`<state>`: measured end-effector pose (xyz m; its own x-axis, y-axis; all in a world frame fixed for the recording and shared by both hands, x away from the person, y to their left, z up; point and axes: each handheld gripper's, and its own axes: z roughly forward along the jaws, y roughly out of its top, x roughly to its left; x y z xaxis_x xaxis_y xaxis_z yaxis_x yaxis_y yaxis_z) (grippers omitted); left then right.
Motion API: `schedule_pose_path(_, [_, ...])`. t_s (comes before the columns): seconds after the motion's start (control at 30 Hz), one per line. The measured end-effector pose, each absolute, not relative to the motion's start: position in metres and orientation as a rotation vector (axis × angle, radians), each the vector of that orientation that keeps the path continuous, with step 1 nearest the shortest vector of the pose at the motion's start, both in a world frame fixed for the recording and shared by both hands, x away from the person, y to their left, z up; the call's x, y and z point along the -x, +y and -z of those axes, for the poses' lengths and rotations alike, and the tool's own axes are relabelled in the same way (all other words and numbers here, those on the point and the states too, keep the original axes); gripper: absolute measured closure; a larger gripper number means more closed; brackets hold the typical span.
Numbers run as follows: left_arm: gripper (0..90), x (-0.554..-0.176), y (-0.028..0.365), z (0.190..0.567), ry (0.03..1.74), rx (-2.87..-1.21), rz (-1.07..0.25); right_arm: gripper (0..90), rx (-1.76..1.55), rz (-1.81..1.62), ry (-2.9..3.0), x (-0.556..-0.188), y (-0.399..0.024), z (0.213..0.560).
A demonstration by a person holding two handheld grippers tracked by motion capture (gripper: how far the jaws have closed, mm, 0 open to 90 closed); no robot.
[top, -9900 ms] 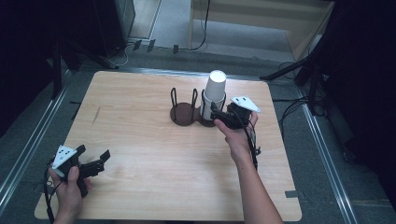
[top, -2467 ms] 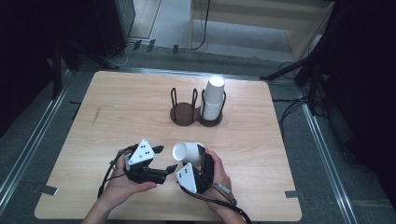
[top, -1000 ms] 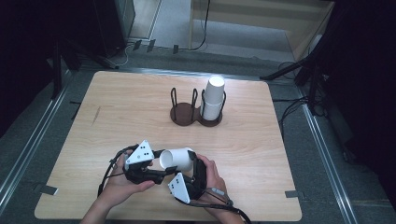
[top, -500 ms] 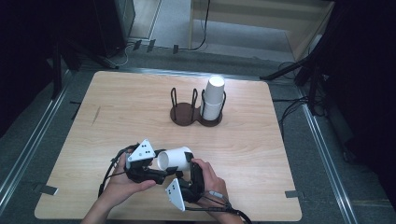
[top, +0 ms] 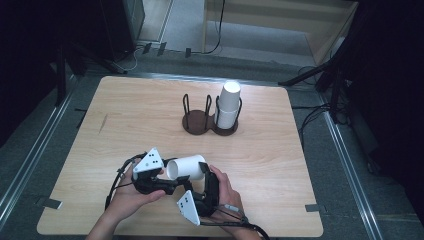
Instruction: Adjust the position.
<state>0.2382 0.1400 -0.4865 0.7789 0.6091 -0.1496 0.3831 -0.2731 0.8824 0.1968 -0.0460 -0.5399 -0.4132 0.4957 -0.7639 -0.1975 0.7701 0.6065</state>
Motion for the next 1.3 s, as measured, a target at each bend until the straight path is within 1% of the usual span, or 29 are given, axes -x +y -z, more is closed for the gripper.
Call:
schedule_pose_path(0.13, [32.2, -0.242, 0.147, 0.488, 0.813, -1.847, -0.301, 12.9, -0.305, -0.848, 1.85, -0.199, -0.051, 0.532])
schedule_pose_path(0.37, [31.8, -0.244, 0.155, 0.489, 0.836, -1.762, -0.342, 13.2, -0.417, -0.936, 1.885, -0.206, -0.058, 0.526])
schedule_pose_path(0.4, [31.8, -0.244, 0.157, 0.489, 0.847, -1.738, -0.387, 13.6, -0.426, -0.951, 1.892, -0.207, -0.059, 0.526])
schedule_pose_path(0.47, [31.8, -0.243, 0.16, 0.488, 0.853, -1.719, -0.427, 15.5, -0.447, -0.966, 1.905, -0.208, -0.06, 0.525])
schedule_pose_path(0.5, [31.8, -0.243, 0.16, 0.488, 0.853, -1.719, -0.427, 15.5, -0.447, -0.966, 1.905, -0.208, -0.06, 0.525])
schedule_pose_path(0.57, [31.8, -0.244, 0.163, 0.488, 0.869, -1.684, -0.441, 20.3, -0.473, -0.979, 1.906, -0.21, -0.061, 0.525])
schedule_pose_path(0.6, [31.8, -0.244, 0.164, 0.488, 0.87, -1.671, -0.446, 20.6, -0.491, -0.989, 1.908, -0.211, -0.061, 0.525])
schedule_pose_path(0.77, [31.9, -0.245, 0.17, 0.489, 0.882, -1.58, -0.437, 20.0, -0.574, -0.969, 1.896, -0.218, -0.065, 0.522])
schedule_pose_path(0.83, [31.9, -0.245, 0.171, 0.489, 0.88, -1.562, -0.443, 20.0, -0.598, -0.969, 1.882, -0.219, -0.066, 0.521])
schedule_pose_path(0.9, [32.0, -0.245, 0.172, 0.492, 0.863, -1.511, -0.468, 20.0, -0.652, -0.989, 1.873, -0.221, -0.068, 0.521])
schedule_pose_path(1.1, [32.1, -0.244, 0.172, 0.492, 0.858, -1.494, -0.49, 21.8, -0.732, -1.005, 1.857, -0.228, -0.074, 0.519])
schedule_pose_path(1.17, [32.1, -0.244, 0.173, 0.493, 0.856, -1.496, -0.506, 25.2, -0.805, -1.03, 1.884, -0.232, -0.075, 0.515])
schedule_pose_path(1.2, [32.1, -0.244, 0.174, 0.493, 0.858, -1.488, -0.517, 25.4, -0.828, -1.052, 1.898, -0.232, -0.075, 0.513])
schedule_pose_path(1.23, [32.1, -0.244, 0.174, 0.494, 0.86, -1.482, -0.518, 25.2, -0.842, -1.07, 1.903, -0.232, -0.075, 0.512])
schedule_pose_path(1.27, [32.1, -0.245, 0.175, 0.494, 0.859, -1.479, -0.52, 23.0, -0.861, -1.089, 1.907, -0.231, -0.074, 0.51])
schedule_pose_path(1.3, [32.2, -0.245, 0.175, 0.494, 0.859, -1.479, -0.52, 18.8, -0.878, -1.108, 1.908, -0.23, -0.074, 0.508])
